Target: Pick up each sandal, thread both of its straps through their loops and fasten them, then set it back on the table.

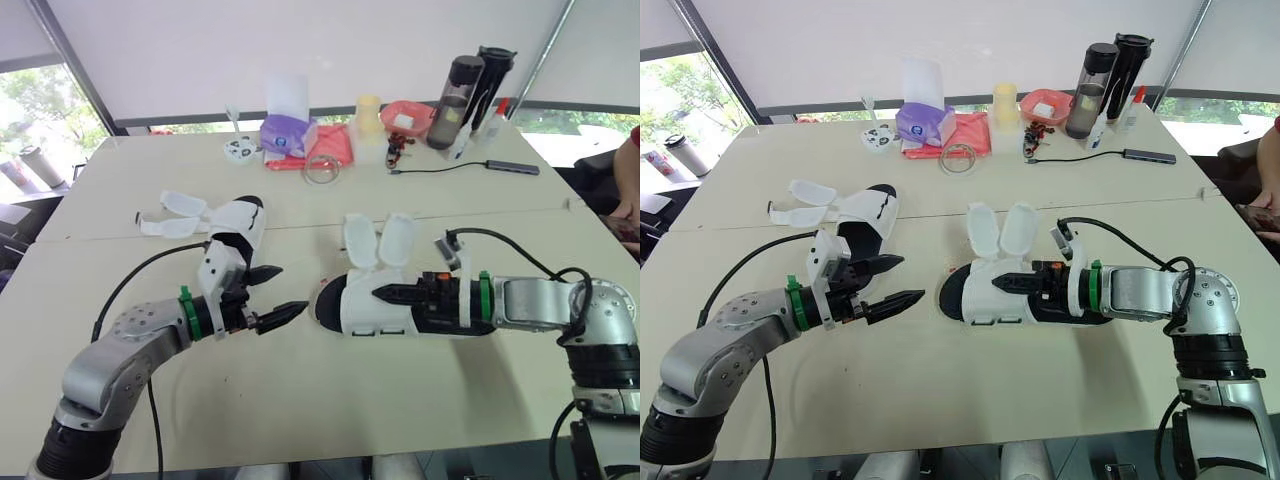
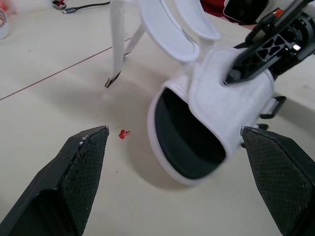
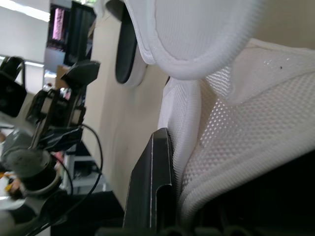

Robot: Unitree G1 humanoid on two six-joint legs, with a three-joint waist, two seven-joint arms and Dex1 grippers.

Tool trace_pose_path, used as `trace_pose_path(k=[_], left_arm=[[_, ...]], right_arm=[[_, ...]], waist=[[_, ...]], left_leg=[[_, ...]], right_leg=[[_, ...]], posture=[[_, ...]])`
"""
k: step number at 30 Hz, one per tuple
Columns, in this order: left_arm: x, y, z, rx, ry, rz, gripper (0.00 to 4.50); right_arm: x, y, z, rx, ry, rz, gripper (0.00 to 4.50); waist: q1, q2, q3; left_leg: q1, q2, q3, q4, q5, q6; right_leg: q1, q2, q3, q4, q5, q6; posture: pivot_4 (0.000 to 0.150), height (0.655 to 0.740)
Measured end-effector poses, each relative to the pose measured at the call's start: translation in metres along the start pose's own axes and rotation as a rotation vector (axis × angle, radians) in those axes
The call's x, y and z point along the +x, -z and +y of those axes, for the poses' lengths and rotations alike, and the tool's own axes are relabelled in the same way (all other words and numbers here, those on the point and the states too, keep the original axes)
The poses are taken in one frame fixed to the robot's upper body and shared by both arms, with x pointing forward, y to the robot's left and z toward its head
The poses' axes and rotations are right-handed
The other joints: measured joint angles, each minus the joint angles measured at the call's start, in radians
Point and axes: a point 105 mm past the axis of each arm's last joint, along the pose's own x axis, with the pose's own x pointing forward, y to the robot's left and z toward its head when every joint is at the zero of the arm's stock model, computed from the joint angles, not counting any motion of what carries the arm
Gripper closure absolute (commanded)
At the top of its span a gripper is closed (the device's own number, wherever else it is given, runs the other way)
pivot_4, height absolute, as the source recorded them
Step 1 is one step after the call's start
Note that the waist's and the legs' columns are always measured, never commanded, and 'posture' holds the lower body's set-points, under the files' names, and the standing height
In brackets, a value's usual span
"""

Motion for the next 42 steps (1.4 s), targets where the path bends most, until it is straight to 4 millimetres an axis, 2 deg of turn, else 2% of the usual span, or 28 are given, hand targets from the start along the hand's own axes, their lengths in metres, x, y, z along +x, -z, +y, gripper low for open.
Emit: trace_pose_path(k=[4,9,17,20,24,40,41,42], left_arm=[[0.004,0.003,-0.005,-0.012,0.012,-0.001,0.0],[0.005,0.006,-0.008,-0.019,0.012,0.001,0.0],[0.005,0.006,-0.009,-0.017,0.011,0.001,0.0],[0.006,0.006,-0.009,-0.017,0.014,0.001,0.0],[0.007,0.007,-0.011,-0.019,0.02,0.005,0.0],[0.012,0.01,-0.014,-0.022,0.026,0.004,0.0],[0.012,0.01,-0.014,-0.021,0.025,0.004,0.0],[0.012,0.01,-0.014,-0.021,0.025,0.004,0.0]], right_arm=[[0.005,0.006,0.003,0.039,-0.085,0.039,4.45],[0.018,0.014,-0.004,0.109,-0.098,0.076,4.45],[0.027,0.008,-0.006,0.135,-0.086,0.057,4.45],[0.036,-0.003,-0.002,0.146,-0.104,0.029,4.45],[0.038,-0.016,0.005,0.127,-0.104,0.006,4.45],[0.052,-0.017,-0.008,0.218,-0.07,0.006,4.45],[0.052,-0.017,-0.008,0.218,-0.068,0.006,3.77],[0.054,-0.017,-0.009,0.218,-0.061,0.007,3.52]], waist=[[-0.001,-0.001,0.0],[0.0,-0.001,0.001],[-0.001,-0.001,0.0],[-0.005,-0.001,0.001],[0.002,-0.001,0.001],[-0.004,-0.001,0.001],[-0.004,-0.001,0.001],[-0.005,-0.001,0.001]], left_leg=[[0.0,0.0,0.0,0.0,0.0,0.0],[0.0,0.0,0.0,0.0,0.0,0.0],[0.0,0.0,0.0,0.0,0.0,0.0],[0.0,0.001,0.0,0.0,0.0,0.0],[0.0,0.001,0.0,0.0,0.0,0.0],[-0.001,0.001,0.0,0.0,0.0,0.0],[-0.001,0.002,0.0,0.0,0.0,0.0],[-0.001,0.002,0.001,0.0,0.0,0.0]], right_leg=[[0.0,0.0,0.0,0.0,0.0,0.0],[0.0,0.0,0.0,0.0,0.0,0.0],[0.0,0.0,0.001,-0.001,0.001,0.001],[-0.001,0.001,0.002,0.0,0.002,0.0],[-0.001,0.001,0.002,-0.001,0.002,0.001],[0.0,0.002,0.002,-0.006,0.005,0.003],[0.0,0.002,0.002,-0.006,0.005,0.003],[0.0,0.002,0.002,-0.006,0.005,0.002]], posture=[[0.15,0.74],[0.15,0.74],[0.15,0.74],[0.15,0.74],[0.15,0.74],[0.15,0.74],[0.15,0.74],[0.15,0.74]])
